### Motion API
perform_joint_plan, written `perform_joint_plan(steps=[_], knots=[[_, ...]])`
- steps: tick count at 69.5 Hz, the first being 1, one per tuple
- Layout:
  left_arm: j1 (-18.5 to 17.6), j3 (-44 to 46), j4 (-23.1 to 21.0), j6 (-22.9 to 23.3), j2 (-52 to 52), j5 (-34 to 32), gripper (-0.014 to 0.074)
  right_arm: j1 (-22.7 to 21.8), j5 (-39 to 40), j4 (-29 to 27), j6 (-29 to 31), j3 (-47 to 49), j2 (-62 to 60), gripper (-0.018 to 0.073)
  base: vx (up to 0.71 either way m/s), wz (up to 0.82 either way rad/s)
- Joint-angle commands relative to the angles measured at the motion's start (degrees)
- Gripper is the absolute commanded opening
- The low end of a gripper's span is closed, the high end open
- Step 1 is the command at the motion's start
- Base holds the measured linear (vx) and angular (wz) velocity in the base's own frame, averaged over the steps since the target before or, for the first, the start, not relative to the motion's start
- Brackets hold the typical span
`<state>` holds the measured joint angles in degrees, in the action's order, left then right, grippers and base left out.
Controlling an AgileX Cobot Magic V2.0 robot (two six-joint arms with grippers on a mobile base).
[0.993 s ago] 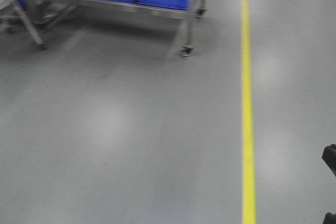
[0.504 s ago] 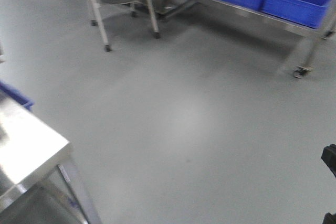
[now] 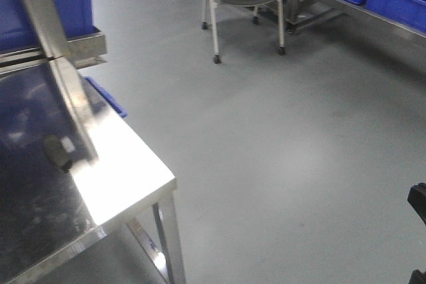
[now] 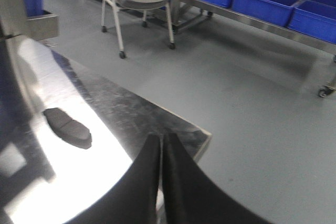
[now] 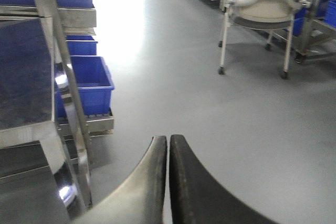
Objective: Move and align brake pads A on conveyor
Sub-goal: 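Turn and drive up to the stainless steel table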
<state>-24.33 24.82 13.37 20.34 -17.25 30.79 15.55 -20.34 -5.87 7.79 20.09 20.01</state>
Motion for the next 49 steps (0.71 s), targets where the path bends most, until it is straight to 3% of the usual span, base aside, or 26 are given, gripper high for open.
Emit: perform_joint_plan(steps=[1, 49], knots=[[-0.35, 1.34, 0.33, 0.11, -0.66, -3.93, -0.0006, -0.11, 4.16, 0.03, 0.5, 1.66, 0.32, -0.0006, 0.06, 0.4], [-0.35, 1.34, 0.33, 0.11, -0.66, -3.93, -0.0006, -0.11, 4.16, 0.03, 0.5, 1.66, 0.32, -0.0006, 0.1, 0.5]])
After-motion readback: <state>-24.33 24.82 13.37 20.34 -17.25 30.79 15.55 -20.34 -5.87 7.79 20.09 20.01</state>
